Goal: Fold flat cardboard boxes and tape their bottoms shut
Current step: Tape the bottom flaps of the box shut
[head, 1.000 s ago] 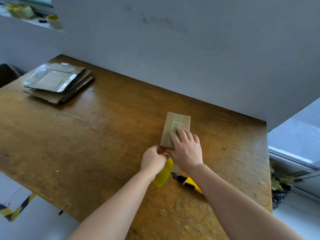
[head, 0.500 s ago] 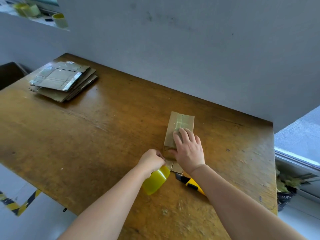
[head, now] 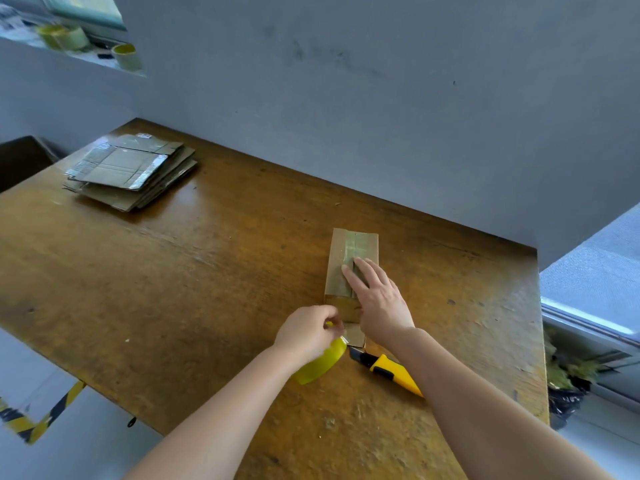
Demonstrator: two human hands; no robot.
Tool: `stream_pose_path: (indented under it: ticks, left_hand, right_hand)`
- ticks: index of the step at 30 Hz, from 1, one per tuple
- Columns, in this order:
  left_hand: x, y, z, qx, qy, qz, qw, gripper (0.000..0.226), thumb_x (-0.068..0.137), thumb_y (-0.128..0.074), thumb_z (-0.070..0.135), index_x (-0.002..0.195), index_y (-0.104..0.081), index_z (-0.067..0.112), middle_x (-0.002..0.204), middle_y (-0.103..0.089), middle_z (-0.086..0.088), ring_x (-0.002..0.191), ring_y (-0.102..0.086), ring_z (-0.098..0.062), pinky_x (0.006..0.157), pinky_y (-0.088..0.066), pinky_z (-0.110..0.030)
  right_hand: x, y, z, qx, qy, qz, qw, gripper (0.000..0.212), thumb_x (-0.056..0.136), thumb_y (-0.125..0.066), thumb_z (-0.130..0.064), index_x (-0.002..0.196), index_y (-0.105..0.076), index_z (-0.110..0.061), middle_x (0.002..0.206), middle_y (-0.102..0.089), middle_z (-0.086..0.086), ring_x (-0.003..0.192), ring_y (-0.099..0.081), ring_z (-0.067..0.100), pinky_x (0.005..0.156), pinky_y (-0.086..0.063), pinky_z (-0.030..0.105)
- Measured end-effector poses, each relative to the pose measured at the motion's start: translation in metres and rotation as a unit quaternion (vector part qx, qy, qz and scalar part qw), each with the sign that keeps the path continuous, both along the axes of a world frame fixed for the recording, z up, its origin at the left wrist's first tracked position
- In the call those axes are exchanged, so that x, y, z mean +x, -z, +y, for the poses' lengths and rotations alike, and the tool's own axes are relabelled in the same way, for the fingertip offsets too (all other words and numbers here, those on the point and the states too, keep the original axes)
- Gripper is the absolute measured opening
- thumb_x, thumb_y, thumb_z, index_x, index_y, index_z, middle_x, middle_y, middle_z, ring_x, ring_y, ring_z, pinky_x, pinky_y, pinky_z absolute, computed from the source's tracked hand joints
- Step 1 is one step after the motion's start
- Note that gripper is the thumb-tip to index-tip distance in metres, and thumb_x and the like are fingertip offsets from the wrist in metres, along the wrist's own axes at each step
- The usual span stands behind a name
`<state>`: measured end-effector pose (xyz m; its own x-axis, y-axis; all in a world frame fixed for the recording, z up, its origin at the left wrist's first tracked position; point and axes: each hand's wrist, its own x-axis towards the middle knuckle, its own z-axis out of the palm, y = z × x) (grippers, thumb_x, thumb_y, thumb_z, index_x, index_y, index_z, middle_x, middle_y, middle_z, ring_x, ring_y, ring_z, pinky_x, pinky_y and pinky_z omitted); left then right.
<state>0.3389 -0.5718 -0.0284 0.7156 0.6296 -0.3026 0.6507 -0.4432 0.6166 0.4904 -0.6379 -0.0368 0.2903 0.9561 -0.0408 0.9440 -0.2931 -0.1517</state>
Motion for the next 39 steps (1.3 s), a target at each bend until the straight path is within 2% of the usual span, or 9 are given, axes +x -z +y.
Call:
stream_pose_path:
  ticks: [5,11,15,18,23,26,29,32,39]
  left_hand:
    - [0.002,0.003,-0.024,0.114,0.19,0.066,0.973,0.043,0.087,-0.06,0.049,0.12,-0.063,0.022,0.112,-0.067,-0.005,0.107,-0.057,-0.025,0.08,-0.048,-0.036]
    - [-0.009,0.019,-0.043,0.095,0.304,0.127,0.939,0.048,0.085,-0.065,0.043,0.124,-0.056,0.017,0.106,-0.057,-0.01,0.1,-0.056,-0.03,0.077,-0.05,-0.043]
    - [-0.017,0.029,-0.044,0.071,0.297,0.115,0.945,0.069,0.08,-0.071,0.041,0.139,-0.04,0.022,0.114,-0.06,-0.007,0.102,-0.058,-0.028,0.079,-0.052,-0.043]
    - [-0.018,0.028,-0.04,0.06,0.25,0.102,0.961,0.075,0.074,-0.073,0.049,0.133,-0.033,0.027,0.088,-0.058,0.002,0.086,-0.059,-0.023,0.068,-0.051,-0.039]
    - [-0.012,0.015,-0.016,0.115,0.072,-0.008,0.991,0.024,0.076,-0.058,0.039,0.093,-0.044,0.03,0.07,-0.049,0.012,0.071,-0.057,-0.017,0.05,-0.035,-0.024]
    - [-0.006,0.014,0.001,0.205,-0.051,-0.115,0.971,0.045,0.08,-0.065,0.029,0.118,-0.041,0.025,0.109,-0.051,0.002,0.09,-0.059,-0.016,0.055,-0.039,-0.015]
    - [0.01,0.015,0.012,0.158,-0.001,-0.055,0.986,0.092,0.086,-0.064,0.042,0.149,0.002,0.036,0.157,-0.008,-0.006,0.132,-0.04,-0.025,0.09,-0.052,-0.034]
    - [0.023,0.022,0.018,0.136,0.046,-0.002,0.99,0.094,0.092,-0.054,0.046,0.146,0.022,0.035,0.161,0.001,-0.008,0.129,-0.047,-0.028,0.096,-0.049,-0.04]
    - [0.024,0.04,0.018,0.241,0.032,0.008,0.97,0.084,0.097,-0.051,0.029,0.15,0.015,0.025,0.156,-0.028,-0.007,0.104,-0.064,-0.021,0.079,-0.058,-0.035]
  right_hand:
    - [-0.001,-0.001,-0.003,0.011,0.013,0.012,1.0,0.088,0.087,-0.065,-0.011,0.153,-0.01,-0.03,0.16,-0.008,-0.001,0.148,0.0,0.021,0.117,-0.02,0.039]
    - [-0.003,-0.002,-0.004,0.019,0.011,0.03,0.999,0.086,0.089,-0.063,-0.007,0.153,-0.011,-0.029,0.161,-0.006,-0.002,0.148,0.004,0.02,0.115,-0.024,0.038]
    - [-0.003,-0.002,-0.004,0.028,0.011,0.042,0.999,0.085,0.09,-0.063,-0.006,0.153,-0.012,-0.028,0.162,-0.006,-0.003,0.148,0.003,0.019,0.115,-0.023,0.035]
    - [-0.002,-0.003,-0.004,0.039,0.012,0.047,0.998,0.082,0.089,-0.064,-0.005,0.153,-0.015,-0.023,0.162,-0.008,-0.003,0.148,0.002,0.016,0.115,-0.023,0.034]
    - [-0.001,-0.005,-0.01,0.056,0.036,0.048,0.997,0.072,0.088,-0.067,-0.016,0.147,-0.029,-0.033,0.16,0.002,0.003,0.148,-0.002,0.029,0.107,-0.038,0.041]
    - [0.002,-0.006,-0.01,0.038,0.07,0.077,0.994,0.07,0.09,-0.066,-0.032,0.147,-0.026,-0.041,0.161,0.007,0.006,0.145,-0.016,0.033,0.103,-0.043,0.043]
    - [0.005,-0.004,-0.009,0.022,0.074,0.109,0.991,0.071,0.09,-0.064,-0.037,0.147,-0.022,-0.042,0.161,0.003,0.007,0.136,-0.037,0.033,0.098,-0.048,0.041]
    - [0.006,0.001,-0.009,0.036,0.072,0.107,0.991,0.07,0.089,-0.065,-0.038,0.147,-0.026,-0.038,0.161,-0.003,0.009,0.136,-0.036,0.034,0.098,-0.047,0.042]
    - [0.006,0.018,-0.009,0.07,0.041,0.067,0.994,0.067,0.09,-0.064,-0.032,0.146,-0.029,-0.032,0.158,-0.008,0.016,0.138,-0.029,0.036,0.094,-0.051,0.044]
